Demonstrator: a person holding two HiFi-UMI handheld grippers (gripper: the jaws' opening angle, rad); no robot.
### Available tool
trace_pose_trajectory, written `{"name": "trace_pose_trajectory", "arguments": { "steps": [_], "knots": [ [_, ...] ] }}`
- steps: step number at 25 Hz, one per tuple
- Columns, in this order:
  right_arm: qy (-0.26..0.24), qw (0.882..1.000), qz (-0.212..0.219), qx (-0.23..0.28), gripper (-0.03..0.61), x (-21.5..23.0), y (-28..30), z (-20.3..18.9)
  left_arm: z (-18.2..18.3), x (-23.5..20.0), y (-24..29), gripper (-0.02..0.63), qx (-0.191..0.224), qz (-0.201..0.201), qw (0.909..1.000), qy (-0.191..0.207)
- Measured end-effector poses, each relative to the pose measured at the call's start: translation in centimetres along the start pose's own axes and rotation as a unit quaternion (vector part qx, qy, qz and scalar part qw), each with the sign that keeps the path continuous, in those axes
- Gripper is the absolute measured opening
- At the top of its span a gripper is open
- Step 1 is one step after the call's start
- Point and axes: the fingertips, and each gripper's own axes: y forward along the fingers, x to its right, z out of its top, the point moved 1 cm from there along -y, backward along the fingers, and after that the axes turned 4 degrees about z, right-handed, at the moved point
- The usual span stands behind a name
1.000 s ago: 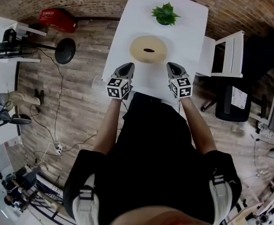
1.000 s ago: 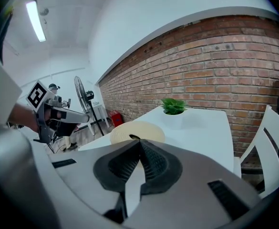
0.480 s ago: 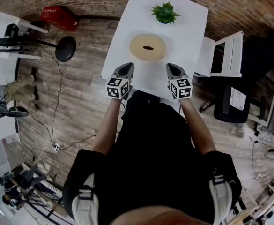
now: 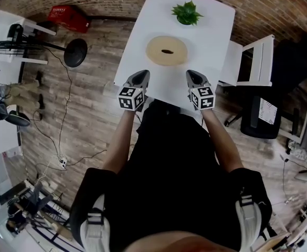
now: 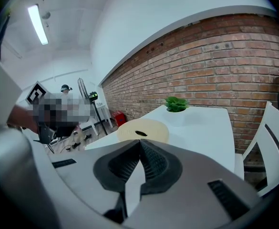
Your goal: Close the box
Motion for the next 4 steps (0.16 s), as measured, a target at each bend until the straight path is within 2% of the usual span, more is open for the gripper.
{"name": "trace_pose_trajectory", "arguments": {
  "steps": [4],
  "knots": [
    [0.002,1.0,0.0,-0.004,-0.002,0.24,0.0,0.07,0.1,0.07,0.12,0.031,-0.001,-0.003,1.0,0.001]
  ]
}}
